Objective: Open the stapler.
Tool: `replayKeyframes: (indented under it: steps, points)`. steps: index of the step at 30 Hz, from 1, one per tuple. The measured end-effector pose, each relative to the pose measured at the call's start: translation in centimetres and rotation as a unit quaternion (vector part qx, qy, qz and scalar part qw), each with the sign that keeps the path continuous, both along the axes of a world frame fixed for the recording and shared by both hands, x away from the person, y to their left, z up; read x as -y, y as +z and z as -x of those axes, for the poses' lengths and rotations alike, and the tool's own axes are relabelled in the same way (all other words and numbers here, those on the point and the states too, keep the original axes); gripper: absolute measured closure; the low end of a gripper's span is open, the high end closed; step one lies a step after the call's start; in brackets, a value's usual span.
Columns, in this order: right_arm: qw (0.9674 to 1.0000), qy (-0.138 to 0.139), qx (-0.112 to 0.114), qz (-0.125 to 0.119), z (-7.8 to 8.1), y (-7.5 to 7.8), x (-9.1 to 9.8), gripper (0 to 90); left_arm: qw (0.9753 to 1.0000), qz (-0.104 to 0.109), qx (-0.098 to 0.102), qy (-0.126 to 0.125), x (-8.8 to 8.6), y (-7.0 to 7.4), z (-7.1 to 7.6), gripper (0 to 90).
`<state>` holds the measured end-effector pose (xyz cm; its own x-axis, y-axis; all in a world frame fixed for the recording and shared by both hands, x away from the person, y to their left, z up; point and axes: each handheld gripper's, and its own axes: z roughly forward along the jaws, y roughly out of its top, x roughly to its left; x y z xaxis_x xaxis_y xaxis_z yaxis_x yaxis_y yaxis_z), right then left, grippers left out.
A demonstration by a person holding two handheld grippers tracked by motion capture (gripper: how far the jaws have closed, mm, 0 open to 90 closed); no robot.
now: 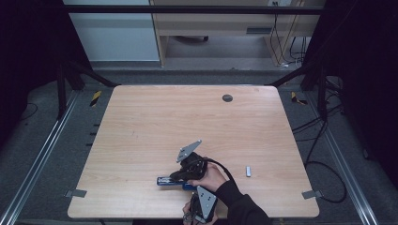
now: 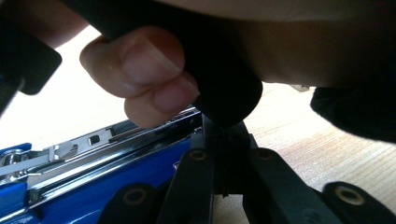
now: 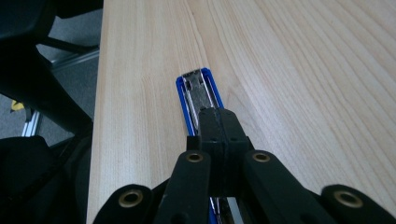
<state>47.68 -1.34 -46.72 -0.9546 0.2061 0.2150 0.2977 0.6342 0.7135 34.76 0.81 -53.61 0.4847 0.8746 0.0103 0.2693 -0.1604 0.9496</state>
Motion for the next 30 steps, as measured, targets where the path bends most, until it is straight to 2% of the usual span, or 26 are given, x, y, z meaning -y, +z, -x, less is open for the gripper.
replayKeyframes:
  steps: [5,10,15,20,30]
  points:
    - [0.9998,-0.010,0.009,-0.018,0.0,0.5,0.5,90.0,1.0000,0.002,0.001,0.000,0.0,0.0,0.0,90.0]
    - [0.9982,-0.027,0.026,-0.046,0.0,1.2,1.6,90.0,1.0000,0.003,0.000,0.000,0.0,0.0,0.0,90.0]
    - [0.9945,-0.051,0.045,-0.080,0.1,1.9,2.9,90.0,1.0000,0.004,0.000,-0.001,0.0,0.0,0.0,90.0]
    - [0.9912,-0.066,0.053,-0.102,0.2,2.6,3.9,90.0,1.0000,0.005,0.000,-0.002,0.0,0.0,0.0,90.0]
    - [0.9862,-0.096,0.068,-0.116,0.9,3.0,5.5,87.7,1.0000,0.007,-0.001,-0.004,0.0,0.0,0.0,90.0]
